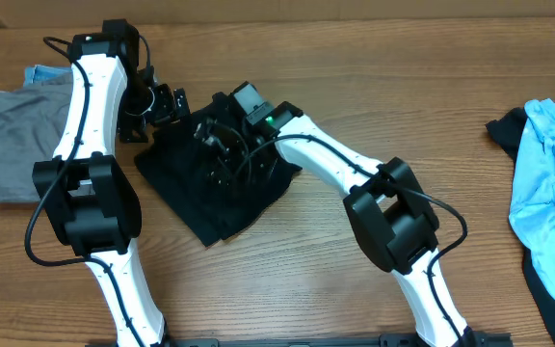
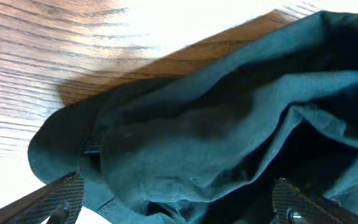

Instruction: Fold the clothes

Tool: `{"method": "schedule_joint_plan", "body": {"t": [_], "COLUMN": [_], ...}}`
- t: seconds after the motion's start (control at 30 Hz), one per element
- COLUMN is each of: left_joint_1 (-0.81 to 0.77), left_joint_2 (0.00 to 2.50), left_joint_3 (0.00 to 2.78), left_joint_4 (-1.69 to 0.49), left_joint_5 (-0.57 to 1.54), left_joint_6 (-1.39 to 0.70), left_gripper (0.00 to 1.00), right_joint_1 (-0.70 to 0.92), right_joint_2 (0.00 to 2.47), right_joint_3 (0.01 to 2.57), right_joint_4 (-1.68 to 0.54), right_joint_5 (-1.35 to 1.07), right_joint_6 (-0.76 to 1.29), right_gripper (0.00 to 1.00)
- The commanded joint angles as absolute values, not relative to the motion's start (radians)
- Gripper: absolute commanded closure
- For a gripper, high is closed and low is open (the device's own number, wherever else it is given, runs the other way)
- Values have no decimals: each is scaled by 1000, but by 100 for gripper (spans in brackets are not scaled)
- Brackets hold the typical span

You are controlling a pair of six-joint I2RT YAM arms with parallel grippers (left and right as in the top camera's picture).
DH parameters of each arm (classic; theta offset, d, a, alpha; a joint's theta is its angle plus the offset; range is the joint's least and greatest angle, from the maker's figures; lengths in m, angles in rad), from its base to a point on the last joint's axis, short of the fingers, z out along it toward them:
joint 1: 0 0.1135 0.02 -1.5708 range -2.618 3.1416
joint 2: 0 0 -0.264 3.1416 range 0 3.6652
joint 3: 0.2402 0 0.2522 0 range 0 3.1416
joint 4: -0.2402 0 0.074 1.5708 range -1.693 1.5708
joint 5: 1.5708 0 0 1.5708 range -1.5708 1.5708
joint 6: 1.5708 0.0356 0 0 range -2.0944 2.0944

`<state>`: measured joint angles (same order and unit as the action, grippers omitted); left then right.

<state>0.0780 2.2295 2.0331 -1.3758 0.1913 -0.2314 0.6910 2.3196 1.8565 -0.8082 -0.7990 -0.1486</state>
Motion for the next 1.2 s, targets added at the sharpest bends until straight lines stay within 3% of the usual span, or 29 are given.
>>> {"method": "schedule_joint_plan", "body": {"t": [0.0,0.1,0.2,0.23,0.4,0.5,0.67,0.83,0.97,1.03,1.17], "left_joint_1": [78,78,75,64,-84,-223,-307,-277,-223,-147,8], "left_joint_2": [2209,2209,2208,2205,2187,2188,2188,2188,2188,2188,2188], "left_joint_3": [2043,2043,2062,2098,2281,2273,2212,2000,1858,1822,1820], "left_joint_4": [-1376,-1376,-1359,-1361,-1352,-1346,-1354,-1253,-1192,-1173,-1158], "left_joint_5": [200,200,240,264,263,259,250,241,-13,-134,-104], "left_joint_6": [-210,-208,-171,-149,-15,30,70,44,-52,-173,-323], "left_gripper": [0,0,0,0,0,55,93,94,90,89,87], "right_joint_1": [678,624,548,497,418,426,426,426,426,426,426], "right_joint_2": [2304,2249,2153,2136,2187,2258,2303,2303,2303,2303,2303], "right_joint_3": [1868,1868,1868,1868,1865,1864,1864,1864,1864,1864,1864], "right_joint_4": [-815,-849,-926,-948,-987,-1042,-1056,-1060,-1061,-1061,-1061], "right_joint_5": [-862,-757,-499,-370,-360,-377,-402,-402,-402,-402,-401], "right_joint_6": [-216,-210,-152,-53,-36,-25,-25,-25,-25,-25,-25], "right_gripper": [42,35,31,33,53,66,67,67,67,67,67]}}
